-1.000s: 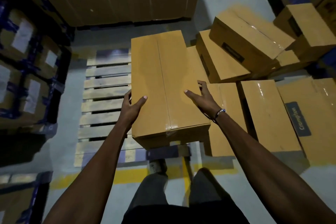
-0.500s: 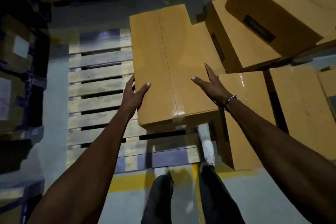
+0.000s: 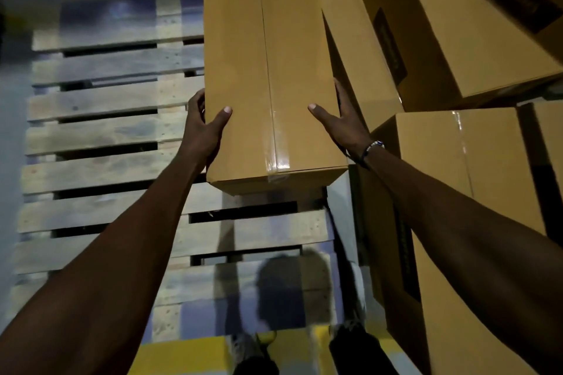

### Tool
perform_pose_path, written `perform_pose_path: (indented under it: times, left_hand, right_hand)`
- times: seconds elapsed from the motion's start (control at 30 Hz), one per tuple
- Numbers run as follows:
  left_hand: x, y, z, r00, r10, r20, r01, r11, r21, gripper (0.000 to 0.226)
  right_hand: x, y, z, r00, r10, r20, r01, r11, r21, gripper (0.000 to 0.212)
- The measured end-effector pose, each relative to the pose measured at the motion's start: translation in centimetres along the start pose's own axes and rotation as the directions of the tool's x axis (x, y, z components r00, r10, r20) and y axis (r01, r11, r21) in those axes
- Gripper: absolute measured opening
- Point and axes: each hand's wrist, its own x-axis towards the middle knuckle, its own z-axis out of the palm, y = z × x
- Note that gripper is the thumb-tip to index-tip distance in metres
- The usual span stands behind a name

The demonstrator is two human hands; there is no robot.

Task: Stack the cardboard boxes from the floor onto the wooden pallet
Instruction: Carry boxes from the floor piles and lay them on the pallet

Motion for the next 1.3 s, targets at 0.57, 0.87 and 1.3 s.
perform_pose_path:
  times: [0.57,0.87,1.3]
  left_hand:
    - [8.0,-7.6,3.5,0.992,0.119,-0.03,-0.119,0.993,0.007,0.07]
    - [6.3,-7.1,3.9,0.995,0.058,-0.085,-0.051,0.996,0.073,0.07]
    - [-3.6,-10.5,3.5,0.986,-0.138,-0.095,0.135,0.99,-0.046,0.059]
  right_hand:
    - [9.9,8.1,2.6,0.997,-0.081,0.0,0.081,0.996,-0.022,0.091]
    - [8.0,7.2,2.3,1.0,-0.012,0.013,0.012,1.0,-0.022,0.086]
    - [-1.2,11.6,3.3,0.972,0.234,-0.021,-0.227,0.958,0.177,0.084]
